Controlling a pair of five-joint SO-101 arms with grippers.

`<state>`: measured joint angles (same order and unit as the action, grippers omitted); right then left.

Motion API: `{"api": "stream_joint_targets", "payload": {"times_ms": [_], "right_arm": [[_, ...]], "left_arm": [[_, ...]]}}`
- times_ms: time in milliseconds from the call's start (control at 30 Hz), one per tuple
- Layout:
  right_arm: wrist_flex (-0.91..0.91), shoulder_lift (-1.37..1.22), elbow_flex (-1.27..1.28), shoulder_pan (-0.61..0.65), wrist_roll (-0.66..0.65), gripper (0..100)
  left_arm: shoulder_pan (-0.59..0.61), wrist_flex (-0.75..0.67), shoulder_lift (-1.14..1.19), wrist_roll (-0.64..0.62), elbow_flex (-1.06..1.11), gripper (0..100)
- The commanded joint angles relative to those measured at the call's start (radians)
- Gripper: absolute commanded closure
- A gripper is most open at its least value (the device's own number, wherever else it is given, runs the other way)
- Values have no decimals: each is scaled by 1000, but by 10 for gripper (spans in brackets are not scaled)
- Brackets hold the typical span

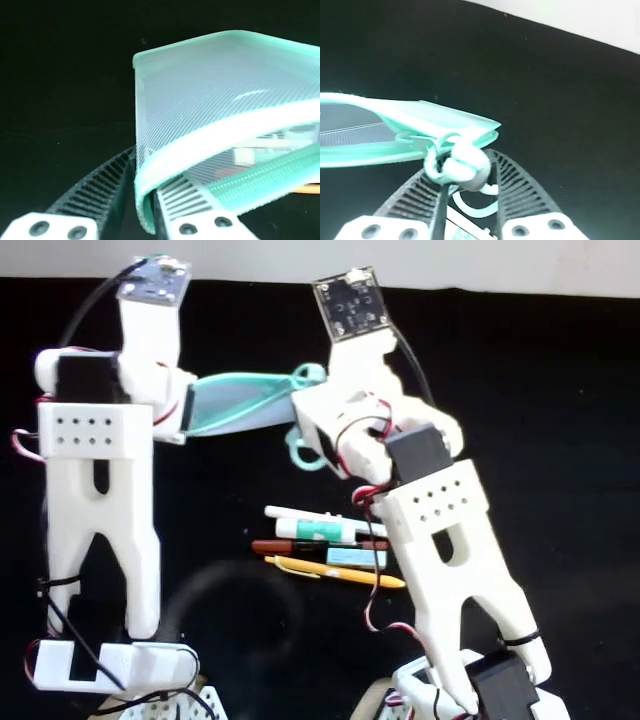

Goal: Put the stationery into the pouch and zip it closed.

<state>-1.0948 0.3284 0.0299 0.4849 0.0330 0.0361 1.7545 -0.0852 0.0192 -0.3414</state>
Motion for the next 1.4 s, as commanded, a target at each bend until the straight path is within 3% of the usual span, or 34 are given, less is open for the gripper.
{"api": "stream_joint_targets", "payload": {"times_ms": [0,100,367,767,967,1167,1367], "right_arm": [[-51,16,1,-28,-18,778],[-127,16,-2,-51,-18,687],[-302,117,-93,-110,-20,683],[-306,225,-97,-128,-20,683],[-335,225,-94,-163,-21,684],[-418,226,-54,-163,-164,684],[-401,259,153,-156,-336,684]], "left_arm": [[-76,-2,-36,-38,-10,993],[-110,-18,-31,-57,-10,993],[-124,-66,-28,-110,-5,994],[-116,-103,-28,-196,-39,995],[-30,-103,-28,-203,-101,995],[47,-103,-27,-256,-104,995],[73,-104,-27,-308,-102,995]]}}
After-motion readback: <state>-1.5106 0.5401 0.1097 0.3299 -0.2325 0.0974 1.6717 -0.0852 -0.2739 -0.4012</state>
